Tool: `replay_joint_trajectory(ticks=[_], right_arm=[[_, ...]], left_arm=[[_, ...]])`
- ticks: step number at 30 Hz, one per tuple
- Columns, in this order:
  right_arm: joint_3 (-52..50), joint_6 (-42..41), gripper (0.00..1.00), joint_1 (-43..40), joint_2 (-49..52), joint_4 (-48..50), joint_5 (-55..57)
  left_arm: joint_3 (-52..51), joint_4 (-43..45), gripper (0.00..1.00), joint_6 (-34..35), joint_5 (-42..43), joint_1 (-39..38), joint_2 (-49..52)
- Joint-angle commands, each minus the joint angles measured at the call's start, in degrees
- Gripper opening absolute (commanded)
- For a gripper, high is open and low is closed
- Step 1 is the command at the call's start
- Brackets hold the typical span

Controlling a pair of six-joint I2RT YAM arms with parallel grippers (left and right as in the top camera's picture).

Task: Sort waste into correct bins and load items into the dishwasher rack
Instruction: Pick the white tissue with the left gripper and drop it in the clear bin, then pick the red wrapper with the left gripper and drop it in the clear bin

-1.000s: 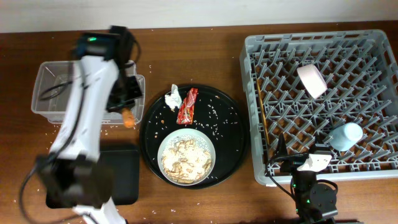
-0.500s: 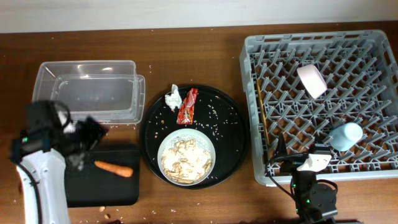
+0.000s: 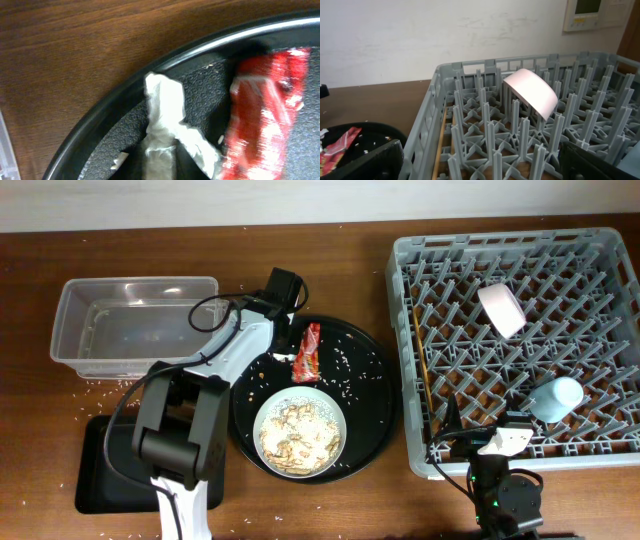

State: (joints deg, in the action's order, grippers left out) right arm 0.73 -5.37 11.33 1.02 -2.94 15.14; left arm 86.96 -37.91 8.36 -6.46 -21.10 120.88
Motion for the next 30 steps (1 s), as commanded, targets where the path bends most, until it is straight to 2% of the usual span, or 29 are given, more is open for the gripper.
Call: replay_joint_trajectory(ticks=[1,3,5,6,10,11,12,13,15,18,20,23,24,25,26,28,29,30], right_arm=[[-0.4,0.3,0.98,-0.1,-0.3,-0.2,0.1],[-0.4,0.3,0.98,-0.1,-0.3,-0.2,0.1],[-0.4,0.3,0.98,-0.1,-0.3,-0.2,0.1],[-0.4,0.3,0.98,-0.1,-0.3,-0.2,0.1],[-0.4,0.3,0.98,-0.1,-0.3,-0.2,0.1],[-0.4,0.3,0.98,-0.1,-0.3,-0.2,0.1],[-0.4,0.3,0.99,-0.1,-0.3,-0.2,0.1],[-0.4,0.3,0.98,-0.1,-0.3,-0.2,0.1],[-0.4,0.3,0.98,-0.1,-0.3,-0.2,0.1],[-0.4,0.3,0.98,-0.1,-0.3,-0.2,0.1],[-0.4,0.3,0.98,-0.1,-0.3,-0.2,0.1],[-0.4,0.3,0.98,-0.1,-0.3,-0.2,0.1],[-0.4,0.3,0.98,-0.1,-0.3,-0.2,0.1],[-0.4,0.3,0.98,-0.1,-0.3,-0.2,0.1],[-0.4,0.3,0.98,-0.1,-0.3,-0.2,0.1],[-0.4,0.3,0.98,-0.1,-0.3,-0.2,0.1],[-0.4,0.3,0.98,-0.1,-0.3,-0.2,0.1],[-0.4,0.3,0.98,-0.1,-0.3,-0.2,0.1]], left_arm=[[12.0,-11.6,0.0,2.7,-0.9,0.3,-0.5],[24.0,-23.8,0.0,2.7,-2.0,0.7,-1.7],[31.3,-30.7,0.0,3.8,-4.7,3.6,-3.0],[32.6,-32.5,0.0,5.4,-8.0,6.4,-3.8],[29.0,-32.2,0.02,8.8,-7.9,19.6,-3.2],[25.4,-30.4,0.61,8.7,-6.9,21.5,-2.7],[23.6,-29.4,0.84,8.3,-6.9,21.7,-2.6],[24.5,-29.9,0.86,8.3,-5.6,21.7,-2.9],[28.1,-30.5,0.85,4.9,6.8,18.6,-3.8],[24.3,-30.2,0.77,2.8,6.5,6.5,-2.7],[17.4,-23.5,0.77,2.3,3.5,-4.2,1.8],[16.2,-20.3,0.74,2.4,3.5,-8.1,9.2],[16.2,-19.7,0.7,2.5,3.7,-8.5,11.1],[16.2,-19.8,0.62,2.7,3.7,-8.5,12.0],[16.2,-19.8,0.5,2.7,3.7,-7.8,12.3],[18.8,-22.3,0.08,2.7,3.7,-7.2,12.1],[21.6,-25.4,0.0,2.7,3.4,-7.0,11.8],[24.6,-28.7,0.0,2.9,2.0,-6.1,11.0]])
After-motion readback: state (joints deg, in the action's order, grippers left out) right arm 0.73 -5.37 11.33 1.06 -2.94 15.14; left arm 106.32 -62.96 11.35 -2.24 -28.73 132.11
